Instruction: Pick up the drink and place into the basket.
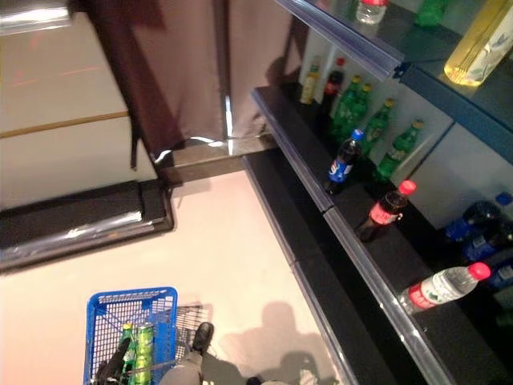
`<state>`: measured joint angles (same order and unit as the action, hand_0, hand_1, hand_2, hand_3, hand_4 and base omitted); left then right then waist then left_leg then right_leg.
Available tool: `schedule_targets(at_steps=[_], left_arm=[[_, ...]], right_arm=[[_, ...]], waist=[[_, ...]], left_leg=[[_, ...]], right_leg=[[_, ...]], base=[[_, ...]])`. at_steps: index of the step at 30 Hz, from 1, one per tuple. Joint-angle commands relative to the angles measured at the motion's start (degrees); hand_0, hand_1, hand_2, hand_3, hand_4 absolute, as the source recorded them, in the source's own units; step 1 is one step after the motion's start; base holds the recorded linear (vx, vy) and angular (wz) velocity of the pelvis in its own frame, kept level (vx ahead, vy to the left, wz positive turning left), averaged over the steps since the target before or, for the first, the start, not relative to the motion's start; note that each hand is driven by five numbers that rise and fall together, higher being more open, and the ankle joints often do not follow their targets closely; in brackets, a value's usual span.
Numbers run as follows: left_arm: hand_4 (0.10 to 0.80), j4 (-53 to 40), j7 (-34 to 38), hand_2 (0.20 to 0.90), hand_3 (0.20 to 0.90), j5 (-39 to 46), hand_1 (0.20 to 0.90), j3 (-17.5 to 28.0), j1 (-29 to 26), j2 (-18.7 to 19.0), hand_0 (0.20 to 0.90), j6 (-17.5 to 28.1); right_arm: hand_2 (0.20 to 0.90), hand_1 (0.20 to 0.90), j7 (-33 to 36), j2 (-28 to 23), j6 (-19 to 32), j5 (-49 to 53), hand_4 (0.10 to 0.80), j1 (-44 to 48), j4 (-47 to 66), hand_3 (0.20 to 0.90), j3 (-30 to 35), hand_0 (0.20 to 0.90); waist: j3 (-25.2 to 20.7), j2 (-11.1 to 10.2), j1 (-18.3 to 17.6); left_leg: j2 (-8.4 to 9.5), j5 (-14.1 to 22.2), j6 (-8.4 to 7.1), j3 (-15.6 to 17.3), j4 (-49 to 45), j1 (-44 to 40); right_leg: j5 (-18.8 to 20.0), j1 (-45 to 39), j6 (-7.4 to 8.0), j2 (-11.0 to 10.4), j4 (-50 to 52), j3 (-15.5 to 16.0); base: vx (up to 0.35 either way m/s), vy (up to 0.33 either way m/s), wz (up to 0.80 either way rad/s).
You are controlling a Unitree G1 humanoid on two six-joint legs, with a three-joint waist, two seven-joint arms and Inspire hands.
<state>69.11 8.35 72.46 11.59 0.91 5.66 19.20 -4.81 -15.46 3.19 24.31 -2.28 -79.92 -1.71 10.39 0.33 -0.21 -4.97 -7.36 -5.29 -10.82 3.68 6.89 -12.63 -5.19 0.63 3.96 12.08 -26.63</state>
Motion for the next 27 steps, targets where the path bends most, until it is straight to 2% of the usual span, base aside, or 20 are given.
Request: schedule_targets(at_steps=[1, 2, 3, 4, 5, 6, 7, 8, 12, 13, 16, 18, 20, 23, 25, 27], left_arm=[[0.1, -0.5, 0.8, 0.3, 0.2, -8.3, 0.3, -3.4, -2.4, 2.3, 0.3, -0.6], [0.1, -0.5, 1.3, 0.3, 0.2, -9.4, 0.3, -3.3, -2.6, 2.8, 0.3, -0.9], [0.1, -0.6, 1.4, 0.3, 0.2, -10.2, 0.3, -2.4, -2.5, 3.5, 0.3, -0.8], [0.1, -1.3, 1.6, 0.3, 0.2, -8.8, 0.3, -2.3, -1.9, 4.7, 0.3, -0.7], [0.1, -1.4, 1.6, 0.3, 0.2, -8.7, 0.3, -2.2, -1.8, 4.8, 0.3, -0.6], [0.1, -2.0, 1.3, 0.3, 0.2, -8.7, 0.3, -1.5, -1.2, 5.5, 0.3, -0.5], [0.1, -2.2, 1.0, 0.3, 0.2, -9.1, 0.3, -0.8, -0.9, 5.8, 0.3, -0.3], [0.1, -2.1, 0.2, 0.3, 0.2, -10.2, 0.3, 0.3, -0.1, 6.7, 0.3, -0.4], [0.1, -1.5, 1.3, 0.3, 0.2, -11.0, 0.3, 1.9, 0.8, 7.8, 0.3, -1.1], [0.1, -1.1, 1.2, 0.3, 0.2, -10.2, 0.3, 2.7, 0.9, 7.8, 0.3, -1.2], [0.1, -0.7, 0.4, 0.3, 0.2, -8.6, 0.3, 3.5, 0.8, 7.7, 0.3, -1.1], [0.1, -0.5, -1.1, 0.3, 0.2, -7.0, 0.3, 3.6, 1.0, 7.6, 0.3, -0.7], [0.1, -1.8, -1.1, 0.3, 0.2, -7.0, 0.3, 3.5, 1.2, 6.7, 0.3, -0.1], [0.1, -4.1, -1.2, 0.3, 0.2, -6.2, 0.3, 2.5, 1.9, 5.7, 0.3, -0.1], [0.1, -4.5, -1.2, 0.3, 0.2, -6.0, 0.3, 1.8, 2.3, 5.6, 0.3, -0.6], [0.1, -4.8, -0.4, 0.3, 0.2, -6.1, 0.3, 1.0, 3.0, 5.1, 0.3, -1.6]], right_arm=[[0.9, 0.9, 1.7, 1.7, 0.6, 2.4, 0.8, -1.0, 1.2, 0.9, -1.4, 0.9], [0.9, 0.9, 1.6, 1.9, 0.3, 4.0, 0.8, -1.3, 1.7, 0.9, -0.8, 0.9], [0.9, 0.9, 0.7, 2.2, 0.3, 3.7, 0.8, -1.4, 2.7, 0.9, 0.3, 0.9], [0.9, 0.9, 0.4, 2.3, 0.7, 0.6, 0.8, -0.9, 3.9, 0.9, -0.7, 0.9], [0.9, 0.9, 0.5, 2.3, 0.8, 0.3, 0.8, -0.8, 4.0, 0.9, -0.8, 0.9], [0.9, 0.9, 1.0, 2.4, 1.1, -1.1, 0.8, 0.0, 4.9, 0.9, -2.3, 0.9], [0.9, 0.9, 1.2, 2.5, 0.8, -0.5, 0.8, 0.7, 5.3, 0.9, -3.0, 0.9], [0.9, 0.9, 1.3, 2.7, 0.1, 2.0, 0.8, 1.8, 5.8, 0.9, -3.4, 0.9], [0.9, 0.9, 1.0, 3.5, 1.1, 0.5, 0.8, 2.7, 6.1, 0.9, -3.8, 0.9], [0.9, 0.9, 1.3, 3.9, 1.5, -0.6, 0.8, 2.6, 6.4, 0.9, -4.4, 0.9], [0.9, 0.9, 1.6, 4.1, 2.6, -3.1, 0.8, 2.5, 6.9, 0.9, -5.7, 0.9], [0.9, 0.9, 1.2, 4.0, 3.1, -4.9, 0.8, 2.4, 7.7, 0.9, -6.8, 0.9], [0.9, 0.9, 0.7, 3.5, 3.8, -6.3, 0.8, 1.7, 10.3, 0.9, -9.7, 0.9], [0.9, 0.9, -0.6, 1.9, 3.2, -7.3, 0.8, 1.3, 16.2, 0.9, -14.1, 0.9], [0.9, 0.9, -1.3, 0.8, 2.9, -6.8, 0.8, 1.3, 18.6, 0.9, -15.5, 0.9], [0.9, 0.9, -2.3, -0.2, 4.1, -7.4, 0.8, 1.5, 19.8, 0.9, -16.4, 0.9]], waist=[[-2.4, -2.2, -3.0], [-2.2, -2.3, -3.4], [-2.2, -2.1, -3.5], [-1.8, -1.6, -3.1], [-1.8, -1.4, -2.9], [-1.5, -1.0, -2.0], [-1.2, -0.7, -1.3], [-1.1, -0.4, -0.3], [-2.1, -0.6, 1.4], [-2.5, -0.7, 1.9], [-3.5, -0.5, 2.3], [-4.0, -0.2, 1.6], [-3.8, -0.8, 1.2], [-2.6, -1.8, 1.4], [-1.7, -2.0, 1.6], [-0.7, -2.3, 2.3]], left_leg=[[-1.12, 3.1, 1.75, 2.1, -10.0, 4.8], [-0.26, 4.4, 2.36, 3.4, -10.6, 3.4], [0.16, 5.1, 2.94, 5.5, -10.2, 1.2], [-0.33, 5.5, 2.68, 8.9, -8.7, -2.5], [-0.51, 5.4, 2.62, 9.4, -8.5, -2.7], [-0.83, 5.7, 2.2, 12.6, -7.2, -5.1], [-0.93, 5.9, 2.13, 14.5, -6.3, -6.5], [-0.78, 6.8, 2.51, 16.9, -5.6, -7.2], [-0.34, 7.7, 3.17, 20.7, -6.4, -6.9], [-0.62, 7.8, 2.94, 22.2, -6.8, -7.2], [-1.71, 7.3, 1.98, 24.4, -7.3, -7.1], [-3.54, 6.1, 0.91, 24.8, -6.3, -7.8], [-5.2, 5.7, -0.11, 25.1, -7.3, -7.9], [-7.54, 3.2, -1.47, 23.5, -14.4, -4.2], [-8.32, 1.5, -2.06, 21.5, -18.0, -1.7], [-7.52, 0.6, -2.08, 18.6, -16.6, -0.8]], right_leg=[[5.6, 0.1, 6.51, -8.9, 0.8, 10.3], [6.8, 1.0, 7.07, -10.2, 2.1, 12.5], [9.5, 3.1, 7.78, -11.6, 3.1, 16.4], [11.0, 5.0, 8.07, -13.3, 3.4, 22.2], [11.4, 5.4, 8.06, -13.4, 3.2, 22.7], [13.5, 7.1, 8.32, -15.4, 2.3, 28.8], [14.3, 7.8, 8.63, -16.3, 2.1, 31.6], [13.3, 8.5, 8.55, -16.6, 1.6, 35.0], [12.9, 7.7, 7.95, -17.3, 0.4, 39.0], [12.6, 6.5, 7.74, -18.1, -1.2, 40.8], [14.7, 5.5, 7.84, -19.7, -4.5, 42.7], [14.1, 5.4, 8.05, -18.3, -6.1, 41.2], [13.4, 4.0, 7.15, -16.9, -7.8, 41.4], [13.2, 3.7, 5.01, -14.7, -8.8, 40.6], [12.8, 3.4, 4.1, -13.6, -9.0, 40.3], [12.8, 2.9, 3.9, -12.8, -9.5, 39.6]], base=[[0.236, 0.352, -1.41], [0.223, 0.341, -1.1], [0.18, 0.321, -0.51], [0.107, 0.244, -0.43], [0.015, 0.175, -1.08], [-0.036, 0.12, -1.57], [-0.092, 0.157, -2.3], [-0.106, 0.092, -1.8], [-0.106, -0.037, -1.05], [-0.107, -0.135, -1.17], [-0.068, -0.141, -1.01], [-0.042, -0.243, -1.1], [-0.033, -0.259, -1.05], [-0.09, -0.237, -0.39], [-0.082, -0.128, -0.04], [-0.011, -0.014, 0.0]])
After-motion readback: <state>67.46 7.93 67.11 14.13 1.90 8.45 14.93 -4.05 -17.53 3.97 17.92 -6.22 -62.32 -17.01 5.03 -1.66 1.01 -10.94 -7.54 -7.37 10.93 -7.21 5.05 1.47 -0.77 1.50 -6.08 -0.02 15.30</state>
